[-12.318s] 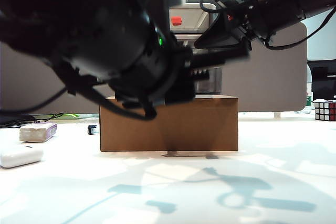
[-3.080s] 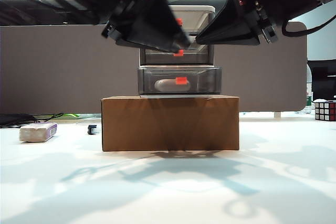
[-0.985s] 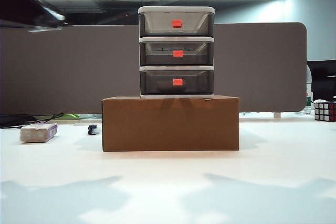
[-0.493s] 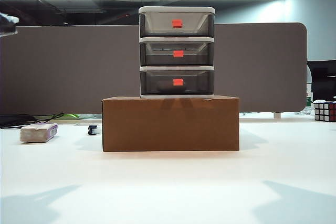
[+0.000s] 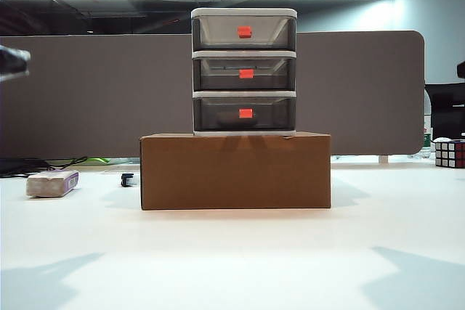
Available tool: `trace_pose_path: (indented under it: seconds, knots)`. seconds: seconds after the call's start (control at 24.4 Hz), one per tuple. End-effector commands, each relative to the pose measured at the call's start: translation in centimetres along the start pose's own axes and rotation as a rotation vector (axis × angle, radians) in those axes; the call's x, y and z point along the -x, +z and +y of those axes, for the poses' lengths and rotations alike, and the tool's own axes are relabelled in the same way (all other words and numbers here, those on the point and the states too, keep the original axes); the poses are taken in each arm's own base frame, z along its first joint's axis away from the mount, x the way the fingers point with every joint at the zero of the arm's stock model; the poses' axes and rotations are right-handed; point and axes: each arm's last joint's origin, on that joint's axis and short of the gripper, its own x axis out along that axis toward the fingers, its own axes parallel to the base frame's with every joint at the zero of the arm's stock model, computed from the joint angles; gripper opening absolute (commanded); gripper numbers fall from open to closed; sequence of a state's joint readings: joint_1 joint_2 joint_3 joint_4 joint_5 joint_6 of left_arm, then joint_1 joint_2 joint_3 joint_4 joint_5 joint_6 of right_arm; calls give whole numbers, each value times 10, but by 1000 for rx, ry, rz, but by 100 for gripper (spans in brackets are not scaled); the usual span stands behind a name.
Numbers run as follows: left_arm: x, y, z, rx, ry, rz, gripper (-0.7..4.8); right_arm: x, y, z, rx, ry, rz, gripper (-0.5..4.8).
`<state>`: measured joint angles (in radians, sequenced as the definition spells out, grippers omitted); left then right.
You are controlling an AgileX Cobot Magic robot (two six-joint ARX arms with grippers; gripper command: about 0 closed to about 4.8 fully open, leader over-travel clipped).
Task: Open the third layer of the drawer on the table, pick up the earphone case on the table and put it in, and finally close the drawer.
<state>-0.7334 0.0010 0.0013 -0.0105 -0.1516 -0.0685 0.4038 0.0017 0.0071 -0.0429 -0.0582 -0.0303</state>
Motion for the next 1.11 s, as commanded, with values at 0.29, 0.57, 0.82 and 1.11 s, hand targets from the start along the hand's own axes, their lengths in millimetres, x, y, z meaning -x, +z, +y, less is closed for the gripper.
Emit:
trace_pose_path:
  seconds: [0.29,0.57,0.82,1.11]
  knots:
    - [0,2,22,-70,237,1,-6,0,0,-8,78,-140,-5,-5]
    - [8,6,50,14,315,-37,-6,3,2,-22,79,-239,-32,-5]
    - [15,9,61,15,358,-61,-6,7,6,-32,85,-310,-73,-5]
    - [15,8,60,21,335,-53,-5,7,5,-32,80,-302,-61,-5]
